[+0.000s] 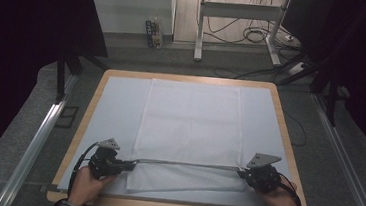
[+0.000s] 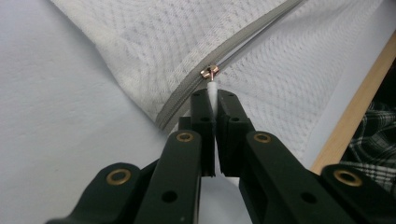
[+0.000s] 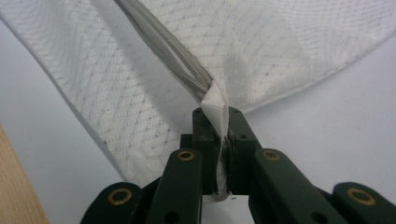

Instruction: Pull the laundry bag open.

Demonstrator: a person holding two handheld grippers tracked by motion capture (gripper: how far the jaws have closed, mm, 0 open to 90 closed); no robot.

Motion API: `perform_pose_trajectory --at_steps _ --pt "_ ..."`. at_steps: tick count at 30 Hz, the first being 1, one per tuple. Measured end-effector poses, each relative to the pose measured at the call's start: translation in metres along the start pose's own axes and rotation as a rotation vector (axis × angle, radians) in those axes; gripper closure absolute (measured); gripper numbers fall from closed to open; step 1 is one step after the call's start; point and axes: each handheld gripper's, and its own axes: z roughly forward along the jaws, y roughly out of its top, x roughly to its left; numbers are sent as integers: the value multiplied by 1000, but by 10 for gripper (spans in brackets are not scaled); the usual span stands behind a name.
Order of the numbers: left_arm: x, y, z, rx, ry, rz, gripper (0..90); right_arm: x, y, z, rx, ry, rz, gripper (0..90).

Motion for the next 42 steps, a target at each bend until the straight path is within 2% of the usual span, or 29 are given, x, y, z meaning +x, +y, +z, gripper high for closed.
perform_pose_trajectory --at_steps 2,3,4,5,7,9,10,12,16,22,25,31,36,42 --pt "1 -1 -2 10 36 5 873 0 0 0 5 -1 0 843" --pt "2 -3 -4 6 32 -5 873 0 0 0 6 -1 2 843" --pt "4 -4 -6 2 46 -11 873 0 -1 0 5 -1 4 843" --pt "5 -5 -8 11 78 -10 873 0 -1 0 6 -1 8 843" --pt "10 -9 -12 2 83 -30 873 -1 -1 0 7 0 13 844" --pt "11 -10 -14 12 112 -31 873 -1 -1 -1 7 5 16 844" --pt "12 -10 -15 0 103 -42 873 0 -1 0 8 5 14 844" --pt "11 -10 -15 2 106 -41 873 0 -1 0 11 5 11 843" --pt "11 -9 -16 7 81 -53 872 0 -1 -1 13 8 15 840" --pt "10 -12 -17 19 81 -57 871 5 -3 -2 18 30 19 816" --pt "9 -15 -16 33 86 -53 870 7 -3 -3 26 37 21 754" --pt "5 -15 -12 49 102 -33 865 12 -4 -2 53 21 7 595" --pt "4 -15 -11 56 115 -23 859 11 -11 -4 62 22 42 456" --pt "1 -15 -7 66 146 -4 854 7 -12 -2 40 27 74 288"
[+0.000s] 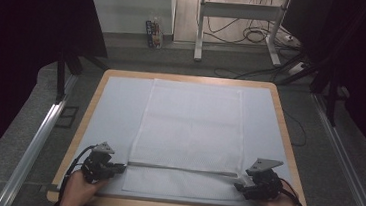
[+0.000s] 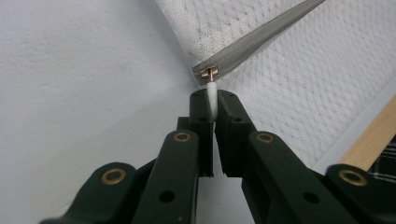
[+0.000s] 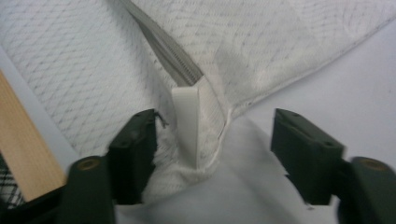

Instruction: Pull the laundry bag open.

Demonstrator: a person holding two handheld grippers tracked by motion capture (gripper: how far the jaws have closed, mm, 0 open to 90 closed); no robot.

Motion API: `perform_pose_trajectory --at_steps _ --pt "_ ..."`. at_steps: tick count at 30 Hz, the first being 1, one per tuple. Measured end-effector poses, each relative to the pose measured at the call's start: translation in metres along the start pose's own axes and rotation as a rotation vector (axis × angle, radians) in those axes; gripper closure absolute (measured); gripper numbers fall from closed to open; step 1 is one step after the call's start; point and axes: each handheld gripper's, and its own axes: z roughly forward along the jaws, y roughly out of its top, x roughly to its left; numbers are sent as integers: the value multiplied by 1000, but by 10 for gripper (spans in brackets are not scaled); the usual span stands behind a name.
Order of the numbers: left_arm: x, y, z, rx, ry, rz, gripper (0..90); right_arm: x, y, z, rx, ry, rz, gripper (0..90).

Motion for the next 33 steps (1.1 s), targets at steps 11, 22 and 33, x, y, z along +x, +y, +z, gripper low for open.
perform_pose_trajectory --at_steps 11,22,33 --pt "-9 2 1 -54 70 54 504 -3 2 1 -56 10 -1 90" --pt "-23 -2 -13 -151 103 93 141 -3 2 -13 -127 12 29 3" --pt "-24 -26 -28 -198 182 76 10 -4 -13 -22 -135 -23 79 0"
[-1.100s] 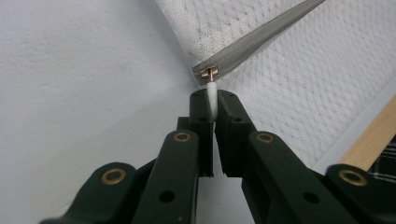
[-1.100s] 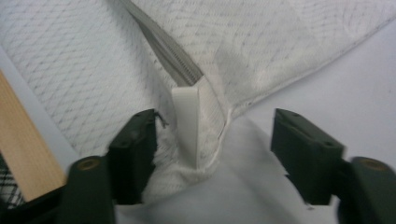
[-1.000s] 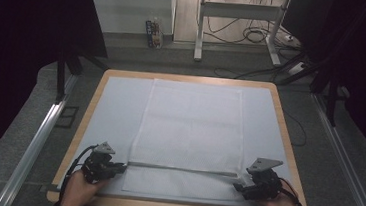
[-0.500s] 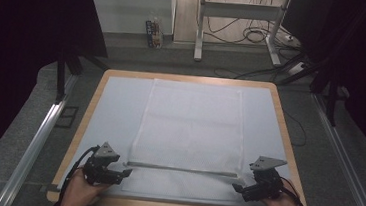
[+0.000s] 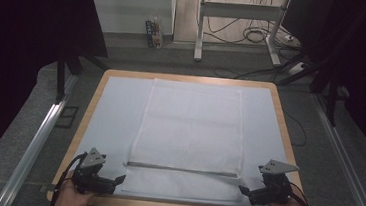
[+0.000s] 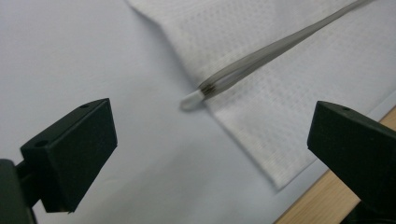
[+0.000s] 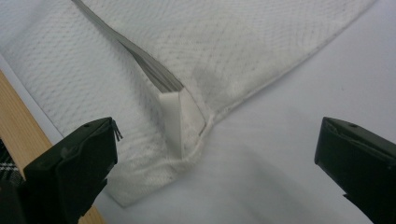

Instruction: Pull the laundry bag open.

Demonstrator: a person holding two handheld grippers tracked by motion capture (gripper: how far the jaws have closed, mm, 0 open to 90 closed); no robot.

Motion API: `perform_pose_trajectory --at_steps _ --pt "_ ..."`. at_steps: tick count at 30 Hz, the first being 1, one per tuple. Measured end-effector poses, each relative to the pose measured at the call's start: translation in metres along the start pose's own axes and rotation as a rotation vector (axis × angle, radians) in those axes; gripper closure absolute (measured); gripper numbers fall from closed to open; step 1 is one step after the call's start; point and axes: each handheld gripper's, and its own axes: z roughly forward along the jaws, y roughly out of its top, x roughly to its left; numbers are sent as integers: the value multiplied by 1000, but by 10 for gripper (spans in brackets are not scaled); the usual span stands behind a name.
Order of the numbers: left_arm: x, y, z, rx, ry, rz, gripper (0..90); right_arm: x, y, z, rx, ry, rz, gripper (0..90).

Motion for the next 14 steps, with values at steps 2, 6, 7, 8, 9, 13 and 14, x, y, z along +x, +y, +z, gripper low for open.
perform_pose_trajectory --at_steps 2,6,7,8,9,13,14 --pt "1 -5 -1 -5 31 16 5 -1 -4 -1 -4 -5 1 0" --pt "4 -11 3 21 66 20 0 -2 -6 -4 -28 -15 8 0" --pt "5 -11 3 15 58 11 0 -2 -6 -4 -22 -20 10 0" --pt "6 -12 2 12 54 6 4 -2 -6 -3 -16 -22 12 0" --pt "6 -12 3 21 62 3 10 -2 -6 -2 -11 -27 12 0" --pt "8 -11 5 37 71 -12 12 1 -5 -1 6 -49 -5 0" --pt "7 -11 5 40 72 -12 13 1 -5 0 9 -57 -11 0"
